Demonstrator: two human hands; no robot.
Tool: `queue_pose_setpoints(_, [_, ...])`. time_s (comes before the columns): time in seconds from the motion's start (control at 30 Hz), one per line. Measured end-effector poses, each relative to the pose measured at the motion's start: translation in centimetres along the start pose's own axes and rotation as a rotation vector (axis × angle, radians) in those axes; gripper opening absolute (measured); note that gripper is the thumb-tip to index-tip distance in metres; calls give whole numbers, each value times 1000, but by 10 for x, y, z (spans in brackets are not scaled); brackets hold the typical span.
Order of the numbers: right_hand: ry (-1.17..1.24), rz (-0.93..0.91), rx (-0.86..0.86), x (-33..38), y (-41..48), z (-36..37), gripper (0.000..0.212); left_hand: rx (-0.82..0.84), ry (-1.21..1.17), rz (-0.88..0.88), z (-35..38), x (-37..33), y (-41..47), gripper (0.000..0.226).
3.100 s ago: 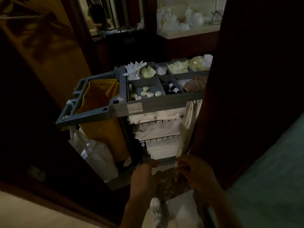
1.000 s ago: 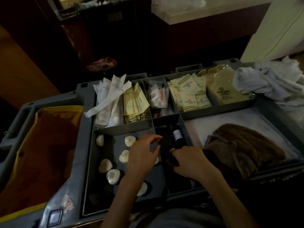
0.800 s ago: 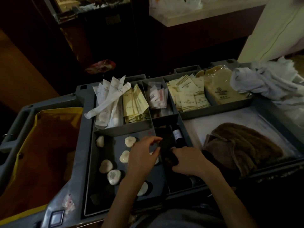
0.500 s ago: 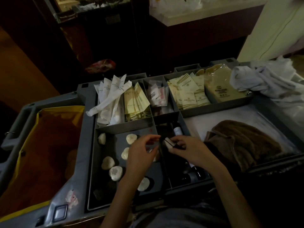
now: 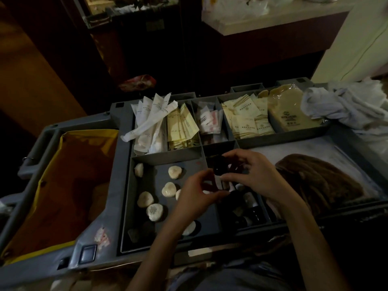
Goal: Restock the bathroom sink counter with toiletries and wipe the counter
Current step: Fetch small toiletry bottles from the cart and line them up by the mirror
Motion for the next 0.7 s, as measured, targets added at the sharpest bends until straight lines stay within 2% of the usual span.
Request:
queue_pose_setpoints(0.1, [99,26,2,-3,7,10,33,-53,-85,10,8,1,-7,32])
queue_pose_setpoints(0.23, [167,44,-10,-9,9,16,31,-36,-347,-74,4,11,-8,8])
queue_pose_setpoints(0.37, [161,86,-57,-20,8,11,28,-130,-368,-101,-12,22,-8,11])
queue_pose_setpoints(0.47, [144,196,-128,-44,3,0,21,-189,-410,-143,-21,33,-6,10])
queue_pose_setpoints(0.57, [-46,299,-147,-64,-3,-5,19,-211,-395,-150,-26,41,-7,18])
queue_pose_setpoints(0.63, [-247,277,-104,-65,-3,0,20,-218,-402,-151,-28,45,-7,19])
queue_pose_setpoints(0.7, [-351,244,-70,-63,-2,7,20,-240,-421,-169,-29,52,-7,16])
Point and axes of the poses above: each hand's wrist, its own y-axis towards the middle knuckle, its own z-axis out of the palm, x = y × z, the point moved 10 cm from there along y, towards the middle knuckle, and after that the axes turned 9 degrees about -z, right-handed, at the moved point
